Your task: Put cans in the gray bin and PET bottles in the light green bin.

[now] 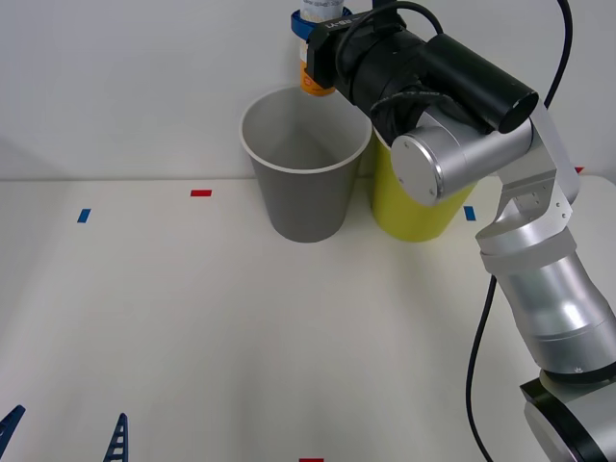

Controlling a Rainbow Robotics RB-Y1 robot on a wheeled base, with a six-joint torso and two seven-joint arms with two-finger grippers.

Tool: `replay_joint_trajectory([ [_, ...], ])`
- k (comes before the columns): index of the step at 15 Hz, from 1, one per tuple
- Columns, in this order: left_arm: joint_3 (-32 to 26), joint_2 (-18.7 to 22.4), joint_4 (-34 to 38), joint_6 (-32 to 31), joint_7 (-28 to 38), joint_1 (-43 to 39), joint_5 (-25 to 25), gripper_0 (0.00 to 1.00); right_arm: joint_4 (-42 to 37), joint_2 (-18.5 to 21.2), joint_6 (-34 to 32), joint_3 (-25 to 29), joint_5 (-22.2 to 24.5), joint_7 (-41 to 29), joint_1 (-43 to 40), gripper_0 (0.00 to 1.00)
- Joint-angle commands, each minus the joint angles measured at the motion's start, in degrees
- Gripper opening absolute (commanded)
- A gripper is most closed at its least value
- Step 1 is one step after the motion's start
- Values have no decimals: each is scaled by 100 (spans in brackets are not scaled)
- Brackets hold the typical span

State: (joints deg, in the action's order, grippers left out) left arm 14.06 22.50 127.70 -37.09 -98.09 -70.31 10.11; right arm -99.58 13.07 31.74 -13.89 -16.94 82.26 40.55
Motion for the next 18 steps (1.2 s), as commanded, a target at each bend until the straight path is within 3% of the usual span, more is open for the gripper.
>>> replay_joint_trajectory([
  [1,0,0,0,0,0,0,0,95,0,-33,-1,0,85,35,-4,99],
  [12,0,0,0,0,0,0,0,95,-17,11,-124,-17,208,176,-30,100],
  [15,0,0,0,0,0,0,0,95,-597,-7,-194,167,516,194,-619,100],
  [18,0,0,0,0,0,0,0,95,-1169,-42,-185,466,542,194,-1129,100],
])
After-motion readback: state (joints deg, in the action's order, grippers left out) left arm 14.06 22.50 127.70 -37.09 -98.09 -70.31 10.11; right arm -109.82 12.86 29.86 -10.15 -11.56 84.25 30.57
